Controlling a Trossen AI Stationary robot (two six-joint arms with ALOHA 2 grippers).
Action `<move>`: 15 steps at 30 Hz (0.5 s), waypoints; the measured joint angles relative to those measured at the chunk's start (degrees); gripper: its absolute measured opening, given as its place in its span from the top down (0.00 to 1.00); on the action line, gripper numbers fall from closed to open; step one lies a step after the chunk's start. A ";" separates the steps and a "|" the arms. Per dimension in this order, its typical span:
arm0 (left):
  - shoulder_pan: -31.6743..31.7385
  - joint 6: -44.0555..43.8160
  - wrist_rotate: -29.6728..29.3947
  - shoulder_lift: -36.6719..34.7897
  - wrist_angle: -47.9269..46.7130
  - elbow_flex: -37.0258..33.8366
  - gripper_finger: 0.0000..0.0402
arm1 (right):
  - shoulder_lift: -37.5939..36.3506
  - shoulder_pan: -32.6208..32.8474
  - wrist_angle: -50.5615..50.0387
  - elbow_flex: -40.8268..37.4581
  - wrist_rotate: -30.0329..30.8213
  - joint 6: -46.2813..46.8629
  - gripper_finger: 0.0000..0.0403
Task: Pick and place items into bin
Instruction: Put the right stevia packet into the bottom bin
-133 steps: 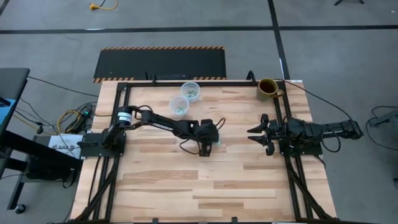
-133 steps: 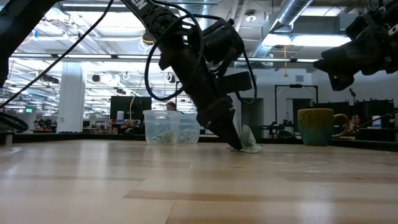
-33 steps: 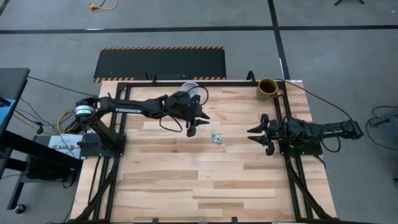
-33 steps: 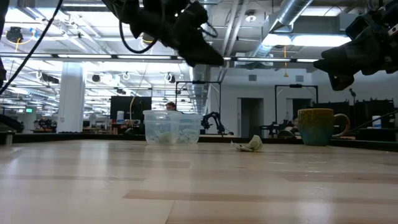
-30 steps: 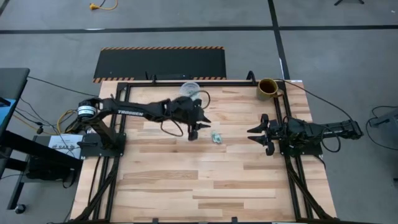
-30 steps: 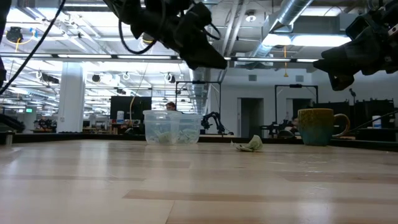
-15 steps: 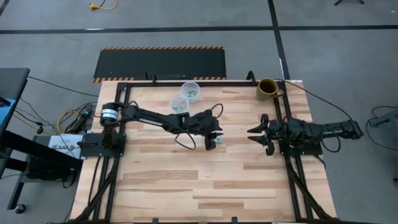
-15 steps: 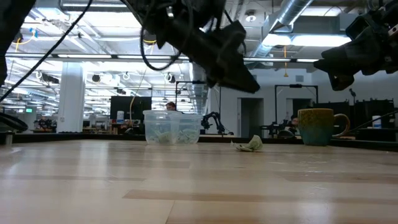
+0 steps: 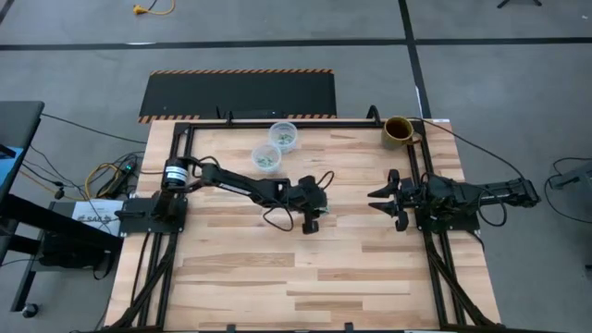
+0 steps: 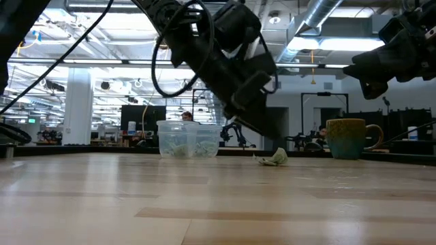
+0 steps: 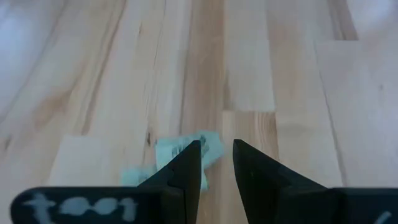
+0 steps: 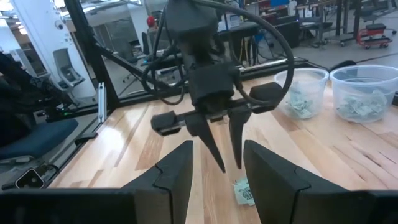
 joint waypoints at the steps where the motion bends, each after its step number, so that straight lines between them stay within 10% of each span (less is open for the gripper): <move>1: -0.11 0.83 -0.04 0.27 0.39 0.08 0.79 | 0.00 -0.02 0.00 0.00 0.00 0.00 0.66; 15: -0.42 8.43 -1.88 1.35 -1.22 -0.06 0.73 | 0.00 -0.01 0.02 0.00 0.00 0.00 0.66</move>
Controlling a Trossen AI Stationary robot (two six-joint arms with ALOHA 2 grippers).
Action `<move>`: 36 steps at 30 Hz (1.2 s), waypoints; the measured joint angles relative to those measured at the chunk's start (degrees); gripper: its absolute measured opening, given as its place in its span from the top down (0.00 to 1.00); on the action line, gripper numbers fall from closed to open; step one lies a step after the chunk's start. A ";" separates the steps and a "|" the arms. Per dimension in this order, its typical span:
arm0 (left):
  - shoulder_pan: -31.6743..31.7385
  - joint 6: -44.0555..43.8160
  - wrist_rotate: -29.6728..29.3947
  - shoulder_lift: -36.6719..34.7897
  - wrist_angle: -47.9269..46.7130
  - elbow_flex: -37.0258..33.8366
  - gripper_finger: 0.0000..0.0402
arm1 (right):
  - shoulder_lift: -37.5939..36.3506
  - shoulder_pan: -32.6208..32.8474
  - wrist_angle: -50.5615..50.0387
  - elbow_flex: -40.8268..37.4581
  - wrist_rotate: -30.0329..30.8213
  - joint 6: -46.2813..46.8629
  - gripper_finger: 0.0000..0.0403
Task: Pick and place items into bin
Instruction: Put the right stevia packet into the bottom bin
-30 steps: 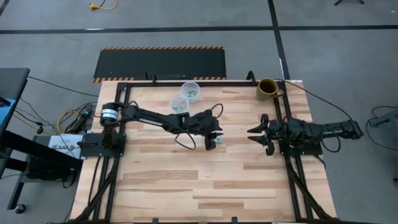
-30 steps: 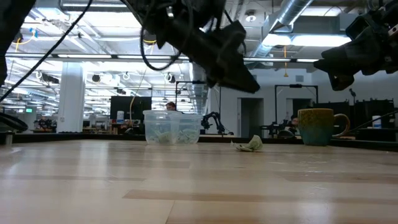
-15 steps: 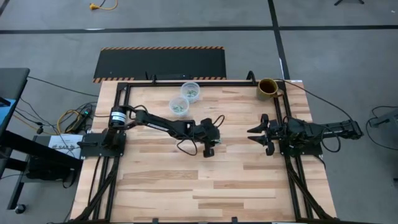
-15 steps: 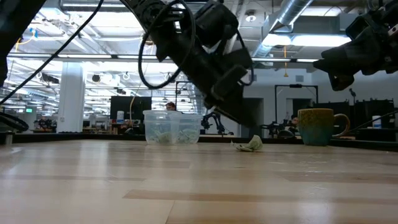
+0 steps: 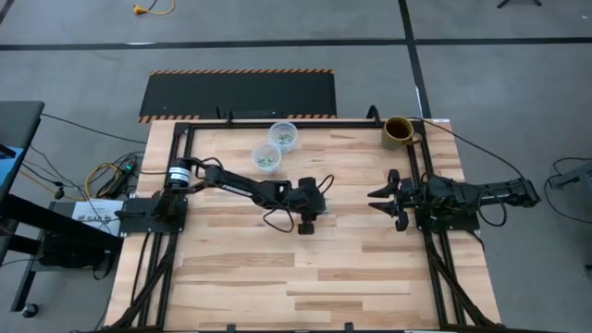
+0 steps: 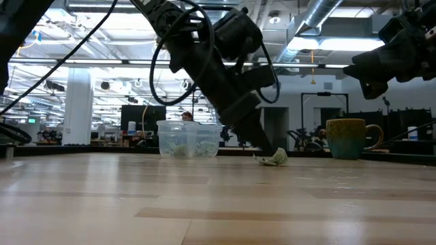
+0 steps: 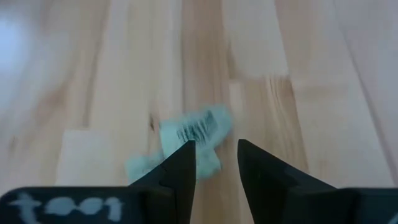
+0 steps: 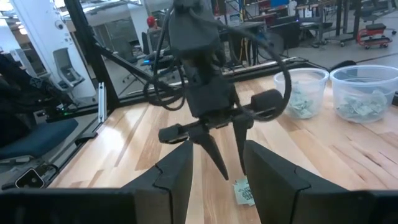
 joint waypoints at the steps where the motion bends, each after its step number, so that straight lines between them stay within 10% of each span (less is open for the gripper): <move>1: -0.02 0.42 0.16 0.02 -0.56 -0.06 0.73 | 0.00 0.00 -0.01 0.00 0.00 0.00 0.66; 36: 0.43 2.64 0.58 0.87 3.11 0.02 0.73 | -0.01 0.01 0.02 0.00 -0.02 0.00 0.66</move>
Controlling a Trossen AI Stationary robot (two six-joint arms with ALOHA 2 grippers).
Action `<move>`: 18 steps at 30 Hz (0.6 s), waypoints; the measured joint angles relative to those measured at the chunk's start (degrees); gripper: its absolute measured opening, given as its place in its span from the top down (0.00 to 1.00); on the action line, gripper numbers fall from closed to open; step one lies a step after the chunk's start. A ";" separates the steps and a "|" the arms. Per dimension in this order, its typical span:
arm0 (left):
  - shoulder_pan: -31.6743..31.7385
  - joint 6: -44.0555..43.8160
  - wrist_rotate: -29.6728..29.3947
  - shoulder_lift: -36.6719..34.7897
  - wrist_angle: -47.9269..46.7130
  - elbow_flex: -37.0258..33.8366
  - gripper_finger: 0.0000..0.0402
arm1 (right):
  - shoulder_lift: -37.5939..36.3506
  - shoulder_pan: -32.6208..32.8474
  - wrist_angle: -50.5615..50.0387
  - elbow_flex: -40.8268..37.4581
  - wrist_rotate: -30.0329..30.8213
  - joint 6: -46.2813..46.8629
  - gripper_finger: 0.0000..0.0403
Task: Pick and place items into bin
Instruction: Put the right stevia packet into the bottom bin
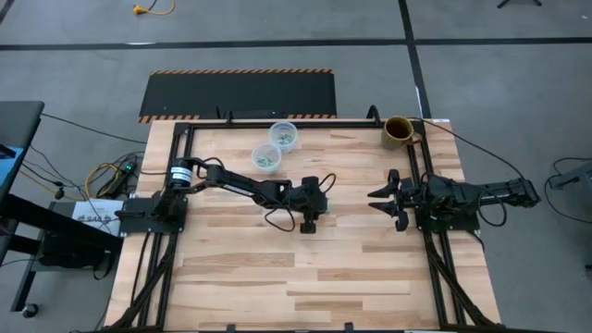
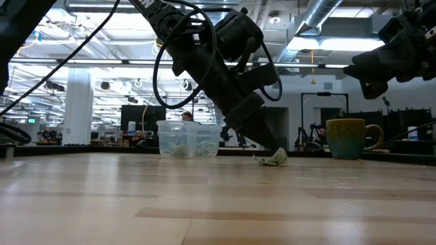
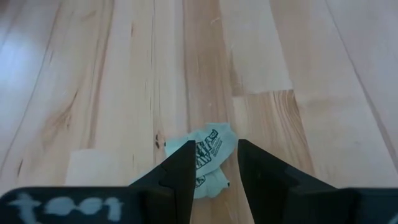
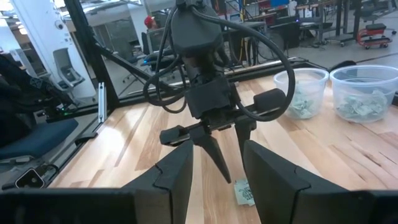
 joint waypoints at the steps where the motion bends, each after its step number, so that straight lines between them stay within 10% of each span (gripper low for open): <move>1: 0.03 0.02 -0.01 0.00 0.03 0.02 0.73 | 0.00 -0.01 -0.01 0.00 0.00 0.00 0.66; 18: -1.35 -1.51 -0.14 0.00 -0.83 -0.01 0.73 | -0.01 0.00 0.00 0.00 0.02 0.00 0.66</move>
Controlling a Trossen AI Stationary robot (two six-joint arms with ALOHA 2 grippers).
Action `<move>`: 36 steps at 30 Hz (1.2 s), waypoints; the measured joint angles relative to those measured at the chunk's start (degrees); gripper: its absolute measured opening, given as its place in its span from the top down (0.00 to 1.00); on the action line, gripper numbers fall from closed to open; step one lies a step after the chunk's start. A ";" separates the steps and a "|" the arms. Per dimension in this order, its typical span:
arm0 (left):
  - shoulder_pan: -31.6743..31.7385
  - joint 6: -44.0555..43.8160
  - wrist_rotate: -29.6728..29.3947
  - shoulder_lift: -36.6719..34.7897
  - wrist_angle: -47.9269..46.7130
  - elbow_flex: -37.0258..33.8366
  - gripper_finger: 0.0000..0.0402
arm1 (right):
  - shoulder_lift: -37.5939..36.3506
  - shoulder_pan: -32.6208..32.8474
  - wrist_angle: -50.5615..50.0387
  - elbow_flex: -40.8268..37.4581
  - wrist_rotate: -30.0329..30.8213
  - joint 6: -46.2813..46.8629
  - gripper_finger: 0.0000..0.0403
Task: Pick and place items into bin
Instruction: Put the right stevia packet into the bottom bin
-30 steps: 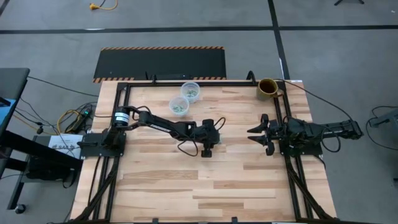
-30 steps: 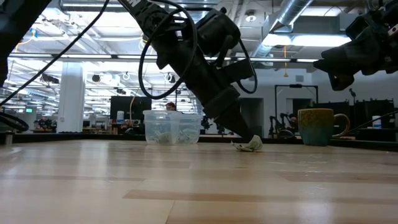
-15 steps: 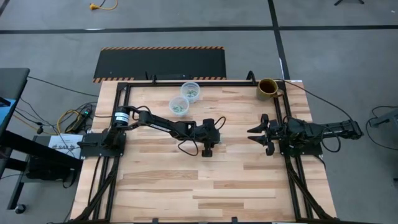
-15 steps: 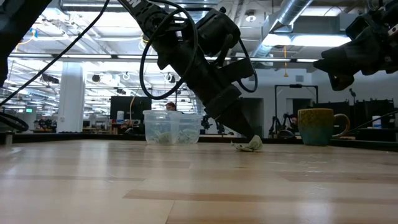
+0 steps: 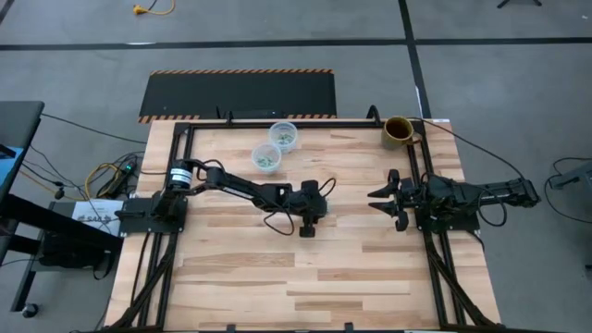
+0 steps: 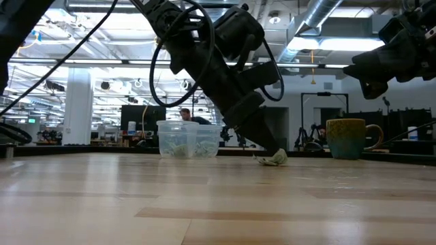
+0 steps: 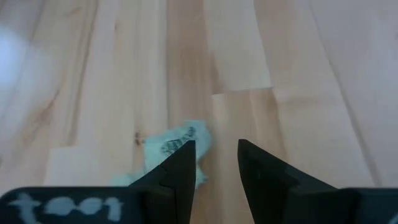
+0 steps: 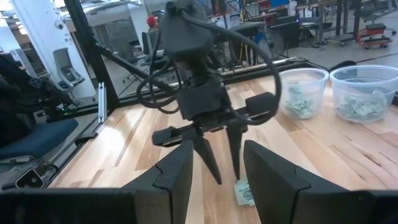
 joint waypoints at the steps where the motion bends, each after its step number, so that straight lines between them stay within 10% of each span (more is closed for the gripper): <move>1: -0.26 -0.37 -0.19 0.00 -0.23 0.00 0.73 | 0.00 0.00 0.00 0.00 -0.01 0.01 0.66; 15: -3.69 -5.08 -9.30 -1.72 -5.58 -0.01 0.73 | 0.00 -0.01 -0.02 0.00 -0.02 0.00 0.66; 36: 0.00 2.50 0.90 -2.01 -0.55 0.02 0.73 | 0.02 0.00 -0.09 0.00 -0.04 0.00 0.66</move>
